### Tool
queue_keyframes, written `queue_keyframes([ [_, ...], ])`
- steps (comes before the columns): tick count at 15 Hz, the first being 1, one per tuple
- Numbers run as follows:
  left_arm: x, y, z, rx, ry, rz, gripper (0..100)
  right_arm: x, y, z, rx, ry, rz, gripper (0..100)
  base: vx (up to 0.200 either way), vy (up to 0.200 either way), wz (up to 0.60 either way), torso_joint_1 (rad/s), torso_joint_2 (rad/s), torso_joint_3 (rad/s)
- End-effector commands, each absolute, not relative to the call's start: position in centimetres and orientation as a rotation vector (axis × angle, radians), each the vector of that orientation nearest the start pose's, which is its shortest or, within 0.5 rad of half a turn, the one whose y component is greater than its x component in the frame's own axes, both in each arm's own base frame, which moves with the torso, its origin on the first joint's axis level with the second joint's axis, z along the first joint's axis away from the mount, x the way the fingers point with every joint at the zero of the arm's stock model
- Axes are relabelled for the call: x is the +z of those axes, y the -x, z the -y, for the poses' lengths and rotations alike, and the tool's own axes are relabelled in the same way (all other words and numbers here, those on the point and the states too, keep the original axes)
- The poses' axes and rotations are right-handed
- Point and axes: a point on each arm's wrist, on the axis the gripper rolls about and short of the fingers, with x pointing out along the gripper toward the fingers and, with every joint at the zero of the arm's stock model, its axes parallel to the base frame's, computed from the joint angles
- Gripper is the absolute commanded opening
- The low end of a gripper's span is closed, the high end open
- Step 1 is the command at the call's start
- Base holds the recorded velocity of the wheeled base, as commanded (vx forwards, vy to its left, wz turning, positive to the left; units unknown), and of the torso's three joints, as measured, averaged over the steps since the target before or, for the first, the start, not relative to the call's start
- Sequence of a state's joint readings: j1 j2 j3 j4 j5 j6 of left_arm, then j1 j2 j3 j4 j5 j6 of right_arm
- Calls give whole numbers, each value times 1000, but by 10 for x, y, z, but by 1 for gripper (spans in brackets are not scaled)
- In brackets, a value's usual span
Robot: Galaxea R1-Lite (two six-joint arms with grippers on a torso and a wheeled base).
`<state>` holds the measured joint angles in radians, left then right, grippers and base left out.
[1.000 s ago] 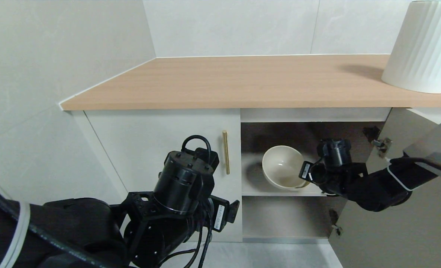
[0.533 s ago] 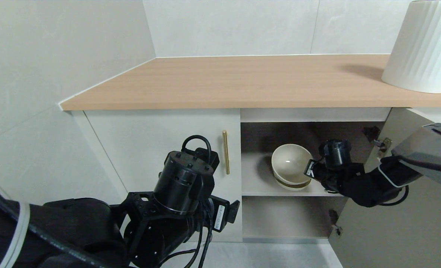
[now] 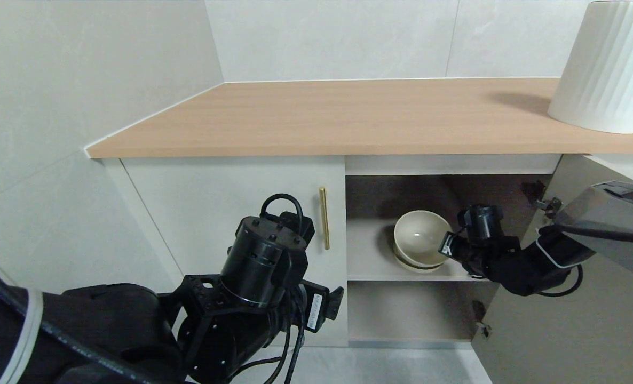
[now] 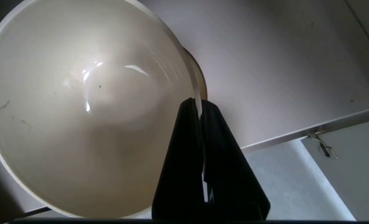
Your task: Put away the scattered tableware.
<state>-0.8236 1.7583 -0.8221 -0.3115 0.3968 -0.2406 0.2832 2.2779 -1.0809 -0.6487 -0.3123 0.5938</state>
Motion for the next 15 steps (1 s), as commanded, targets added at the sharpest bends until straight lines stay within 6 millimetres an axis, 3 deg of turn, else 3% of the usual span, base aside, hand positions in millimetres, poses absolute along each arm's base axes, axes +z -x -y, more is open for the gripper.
queue_keyframes([
  [1, 140, -212, 216, -346, -129, -560, 100, 37, -402, -110, -183, -417, -501, 0, 0, 0, 0, 0, 0, 0],
  [8, 140, -212, 216, -345, -127, -559, 100, 35, -403, -110, -191, -414, -500, 0, 0, 0, 0, 0, 0, 0],
  [9, 140, -212, 216, -345, -127, -559, 100, 35, -403, -110, -191, -414, -500, 100, 0, 0, 0, 0, 0, 0],
  [15, 140, -212, 215, -337, -127, -555, 100, 37, -403, -110, -188, -416, -497, 100, 0, 0, 0, 0, 0, 0],
])
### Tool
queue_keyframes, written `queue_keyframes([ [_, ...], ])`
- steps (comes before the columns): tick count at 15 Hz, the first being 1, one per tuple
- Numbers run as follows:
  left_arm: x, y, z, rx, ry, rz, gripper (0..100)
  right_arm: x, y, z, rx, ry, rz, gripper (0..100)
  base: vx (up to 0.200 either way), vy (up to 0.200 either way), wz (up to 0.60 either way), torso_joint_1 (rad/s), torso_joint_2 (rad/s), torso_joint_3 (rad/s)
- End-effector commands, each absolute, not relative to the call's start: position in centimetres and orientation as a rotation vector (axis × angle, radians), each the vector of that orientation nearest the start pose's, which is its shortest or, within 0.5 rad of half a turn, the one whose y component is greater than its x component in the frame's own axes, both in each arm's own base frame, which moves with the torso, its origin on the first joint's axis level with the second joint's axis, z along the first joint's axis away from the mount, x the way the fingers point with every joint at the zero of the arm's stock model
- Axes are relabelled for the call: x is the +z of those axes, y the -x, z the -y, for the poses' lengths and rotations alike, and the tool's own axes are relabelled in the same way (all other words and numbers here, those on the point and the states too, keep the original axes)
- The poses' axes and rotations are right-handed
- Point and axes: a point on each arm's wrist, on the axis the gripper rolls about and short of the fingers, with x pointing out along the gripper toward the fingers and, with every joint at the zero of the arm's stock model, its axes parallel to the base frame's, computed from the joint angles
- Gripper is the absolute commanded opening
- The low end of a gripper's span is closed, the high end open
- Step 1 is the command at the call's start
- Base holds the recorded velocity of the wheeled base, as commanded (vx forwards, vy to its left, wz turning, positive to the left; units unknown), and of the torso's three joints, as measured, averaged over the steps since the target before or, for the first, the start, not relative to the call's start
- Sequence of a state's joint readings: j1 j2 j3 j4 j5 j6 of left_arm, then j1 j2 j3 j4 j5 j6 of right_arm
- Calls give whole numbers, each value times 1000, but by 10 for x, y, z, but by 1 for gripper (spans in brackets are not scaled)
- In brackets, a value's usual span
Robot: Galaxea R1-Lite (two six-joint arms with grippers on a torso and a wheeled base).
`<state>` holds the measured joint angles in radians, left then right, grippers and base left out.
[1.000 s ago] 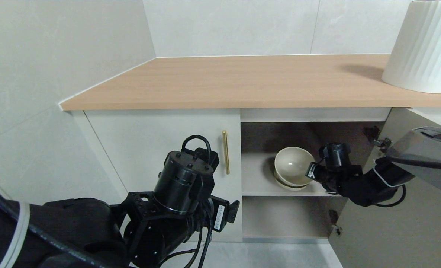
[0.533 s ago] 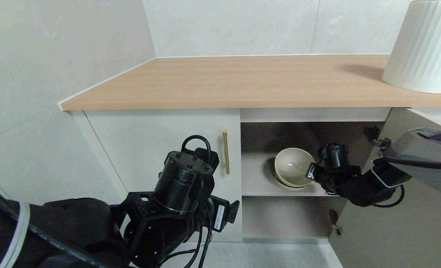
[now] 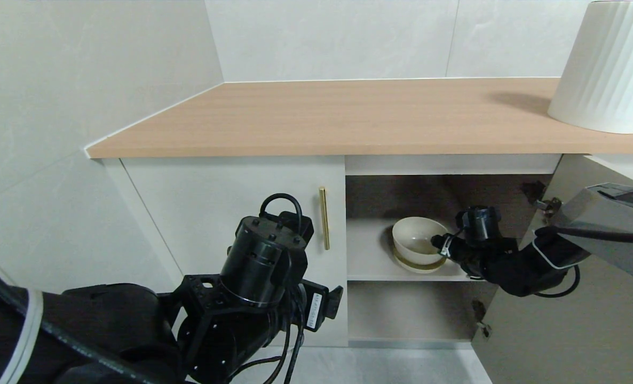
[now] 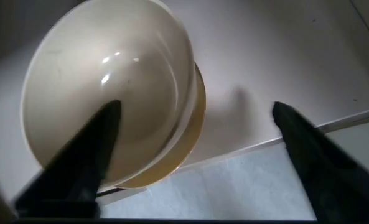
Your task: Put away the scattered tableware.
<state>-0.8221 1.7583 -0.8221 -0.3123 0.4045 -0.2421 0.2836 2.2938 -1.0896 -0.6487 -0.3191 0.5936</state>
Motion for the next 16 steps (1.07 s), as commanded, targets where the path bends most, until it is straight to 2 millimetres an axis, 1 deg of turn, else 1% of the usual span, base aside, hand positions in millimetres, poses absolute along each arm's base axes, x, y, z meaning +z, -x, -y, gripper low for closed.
queue_keyframes([
  [1, 141, -212, 215, -337, -126, -554, 100, 38, -402, -110, -186, -417, -495, 100, 0, 0, 0, 0, 0, 0],
  [3, 142, -213, 214, -330, -122, -550, 100, 46, -399, -110, -181, -420, -488, 100, 0, 0, 0, 0, 0, 0],
  [4, 150, -216, 209, -302, -96, -518, 100, 59, -387, -111, -155, -415, -488, 100, 0, 0, 0, 0, 0, 0],
  [5, 161, -218, 200, -279, -64, -478, 100, 78, -372, -111, -103, -376, -490, 100, 0, 0, 0, 0, 0, 0],
  [6, 172, -219, 190, -254, -34, -446, 100, 95, -353, -108, -46, -341, -500, 100, 0, 0, 0, 0, 0, 0],
  [7, 184, -222, 176, -222, 0, -413, 100, 119, -330, -106, 23, -322, -492, 100, 0, 0, 0, 0, 0, 0],
  [8, 190, -224, 166, -193, 19, -396, 100, 135, -314, -105, 59, -309, -492, 100, 0, 0, 0, 0, 0, 0],
  [9, 203, -227, 140, -128, 60, -361, 100, 168, -277, -105, 103, -286, -515, 100, 0, 0, 0, 0, 0, 0],
  [10, 206, -226, 126, -89, 74, -347, 100, 186, -252, -102, 129, -274, -531, 100, 0, 0, 0, 0, 0, 0],
  [11, 211, -218, 117, -74, 88, -330, 100, 198, -233, -98, 144, -268, -549, 100, 0, 0, 0, 0, 0, 0],
  [12, 213, -206, 109, -77, 101, -318, 100, 203, -216, -92, 159, -262, -584, 100, 0, 0, 0, 0, 0, 0],
  [13, 208, -195, 100, -81, 103, -330, 100, 208, -195, -88, 190, -248, -639, 100, 0, 0, 0, 0, 0, 0],
  [14, 201, -191, 91, -78, 105, -352, 100, 210, -183, -85, 196, -233, -676, 100, 0, 0, 0, 0, 0, 0],
  [16, 191, -183, 84, -78, 100, -383, 100, 211, -163, -79, 205, -214, -715, 100, 0, 0, 0, 0, 0, 0],
])
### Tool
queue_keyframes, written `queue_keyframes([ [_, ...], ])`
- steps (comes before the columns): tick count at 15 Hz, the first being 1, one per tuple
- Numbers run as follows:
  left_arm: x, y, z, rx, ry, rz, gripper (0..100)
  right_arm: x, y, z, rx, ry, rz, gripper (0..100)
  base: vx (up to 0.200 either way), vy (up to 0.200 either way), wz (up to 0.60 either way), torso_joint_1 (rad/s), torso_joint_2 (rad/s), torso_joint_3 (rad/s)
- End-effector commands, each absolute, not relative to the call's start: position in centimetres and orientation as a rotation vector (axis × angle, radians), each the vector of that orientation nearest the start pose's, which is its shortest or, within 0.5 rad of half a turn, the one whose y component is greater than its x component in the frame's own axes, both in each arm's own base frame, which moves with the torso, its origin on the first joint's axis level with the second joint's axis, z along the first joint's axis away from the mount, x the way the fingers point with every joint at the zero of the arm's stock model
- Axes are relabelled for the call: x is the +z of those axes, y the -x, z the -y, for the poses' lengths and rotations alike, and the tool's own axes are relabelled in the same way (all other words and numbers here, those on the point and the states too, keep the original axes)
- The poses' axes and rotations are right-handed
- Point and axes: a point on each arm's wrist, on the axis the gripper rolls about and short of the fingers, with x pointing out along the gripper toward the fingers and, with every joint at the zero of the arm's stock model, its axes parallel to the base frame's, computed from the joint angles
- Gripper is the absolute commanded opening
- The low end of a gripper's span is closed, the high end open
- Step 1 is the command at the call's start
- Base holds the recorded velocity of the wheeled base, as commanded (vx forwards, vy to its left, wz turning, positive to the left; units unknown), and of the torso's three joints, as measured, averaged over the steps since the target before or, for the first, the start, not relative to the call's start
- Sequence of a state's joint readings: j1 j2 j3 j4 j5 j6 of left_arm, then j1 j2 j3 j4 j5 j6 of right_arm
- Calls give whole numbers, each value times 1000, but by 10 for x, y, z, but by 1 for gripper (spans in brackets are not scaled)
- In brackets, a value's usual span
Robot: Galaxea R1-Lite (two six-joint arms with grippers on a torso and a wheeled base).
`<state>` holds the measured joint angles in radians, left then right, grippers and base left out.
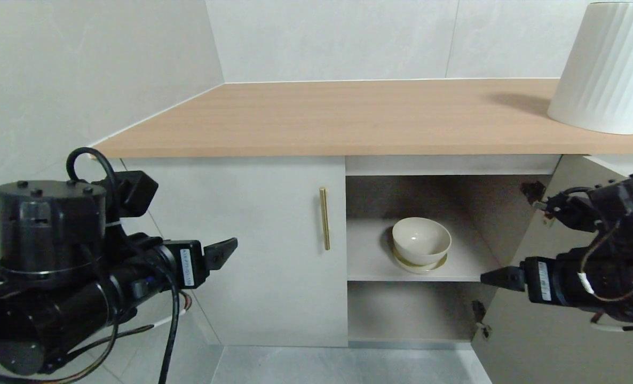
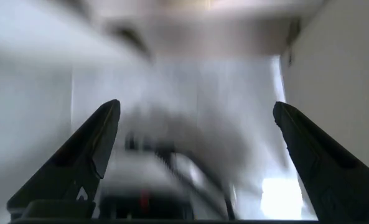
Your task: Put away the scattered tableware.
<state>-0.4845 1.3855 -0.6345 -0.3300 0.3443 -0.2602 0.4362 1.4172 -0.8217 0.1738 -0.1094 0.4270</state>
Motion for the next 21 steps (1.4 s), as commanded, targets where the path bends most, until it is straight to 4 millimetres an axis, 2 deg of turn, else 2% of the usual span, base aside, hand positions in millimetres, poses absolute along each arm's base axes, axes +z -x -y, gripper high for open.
queue_keyframes([
  [1, 188, -178, 82, -79, 100, -386, 100, 207, -159, -77, 191, -202, -725, 100, 0, 0, 0, 0, 0, 0],
  [8, 187, -181, 84, -81, 94, -393, 100, 207, -158, -79, 201, -195, -729, 100, 0, 0, 0, 0, 0, 0],
  [21, 186, -180, 84, -85, 93, -396, 100, 201, -160, -80, 197, -185, -756, 100, -200, 0, 0, 4, 3, 3],
])
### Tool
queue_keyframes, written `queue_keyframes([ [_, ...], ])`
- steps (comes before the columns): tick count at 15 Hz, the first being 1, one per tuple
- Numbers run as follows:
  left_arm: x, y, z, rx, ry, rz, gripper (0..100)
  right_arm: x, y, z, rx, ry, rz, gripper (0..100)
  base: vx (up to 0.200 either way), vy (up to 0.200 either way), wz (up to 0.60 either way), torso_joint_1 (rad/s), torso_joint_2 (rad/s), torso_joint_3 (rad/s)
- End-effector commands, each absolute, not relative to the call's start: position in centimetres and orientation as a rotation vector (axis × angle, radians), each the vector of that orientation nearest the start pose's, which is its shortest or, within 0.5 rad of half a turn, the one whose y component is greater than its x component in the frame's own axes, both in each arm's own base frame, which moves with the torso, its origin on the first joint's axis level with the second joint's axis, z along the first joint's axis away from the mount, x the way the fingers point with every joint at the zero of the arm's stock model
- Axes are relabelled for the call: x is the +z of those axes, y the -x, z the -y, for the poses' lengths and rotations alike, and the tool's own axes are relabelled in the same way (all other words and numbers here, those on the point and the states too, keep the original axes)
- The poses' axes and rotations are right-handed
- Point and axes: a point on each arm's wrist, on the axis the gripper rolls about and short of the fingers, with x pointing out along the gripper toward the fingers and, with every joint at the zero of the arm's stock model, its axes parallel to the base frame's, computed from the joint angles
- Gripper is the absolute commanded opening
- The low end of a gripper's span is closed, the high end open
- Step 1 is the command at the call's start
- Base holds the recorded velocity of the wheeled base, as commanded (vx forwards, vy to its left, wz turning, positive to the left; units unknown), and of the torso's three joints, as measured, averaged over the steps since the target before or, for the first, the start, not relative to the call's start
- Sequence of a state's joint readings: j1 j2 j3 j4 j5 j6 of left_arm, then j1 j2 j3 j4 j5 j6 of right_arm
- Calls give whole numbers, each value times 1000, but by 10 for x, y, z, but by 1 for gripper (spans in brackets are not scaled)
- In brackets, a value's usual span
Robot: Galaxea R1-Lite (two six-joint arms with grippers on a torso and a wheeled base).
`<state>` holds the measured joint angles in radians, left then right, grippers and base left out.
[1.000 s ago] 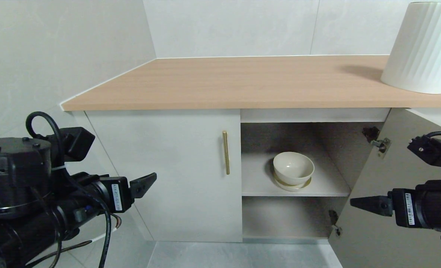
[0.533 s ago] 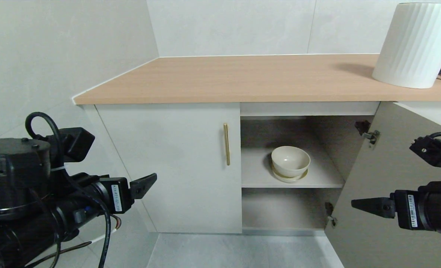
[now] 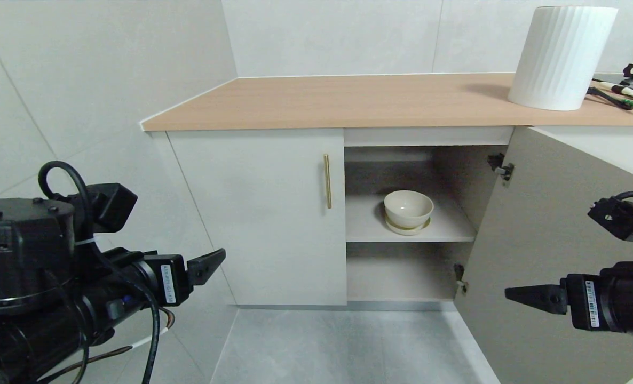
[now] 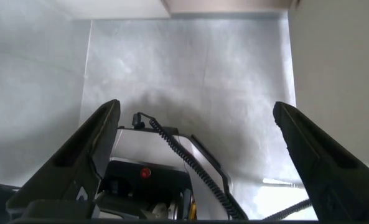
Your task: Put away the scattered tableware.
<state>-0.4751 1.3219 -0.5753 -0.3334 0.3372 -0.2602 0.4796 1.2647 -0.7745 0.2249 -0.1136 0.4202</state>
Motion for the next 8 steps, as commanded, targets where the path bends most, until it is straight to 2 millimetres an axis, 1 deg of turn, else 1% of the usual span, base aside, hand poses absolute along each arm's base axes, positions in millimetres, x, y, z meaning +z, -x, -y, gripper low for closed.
queue_keyframes([
  [1, 186, -180, 84, -85, 93, -396, 100, 201, -160, -80, 196, -184, -758, 100, -200, 0, 0, 7, -2, 2],
  [8, 186, -180, 84, -85, 93, -396, 100, 198, -160, -83, 208, -175, -771, 100, -200, 0, 0, 0, 3, 3],
])
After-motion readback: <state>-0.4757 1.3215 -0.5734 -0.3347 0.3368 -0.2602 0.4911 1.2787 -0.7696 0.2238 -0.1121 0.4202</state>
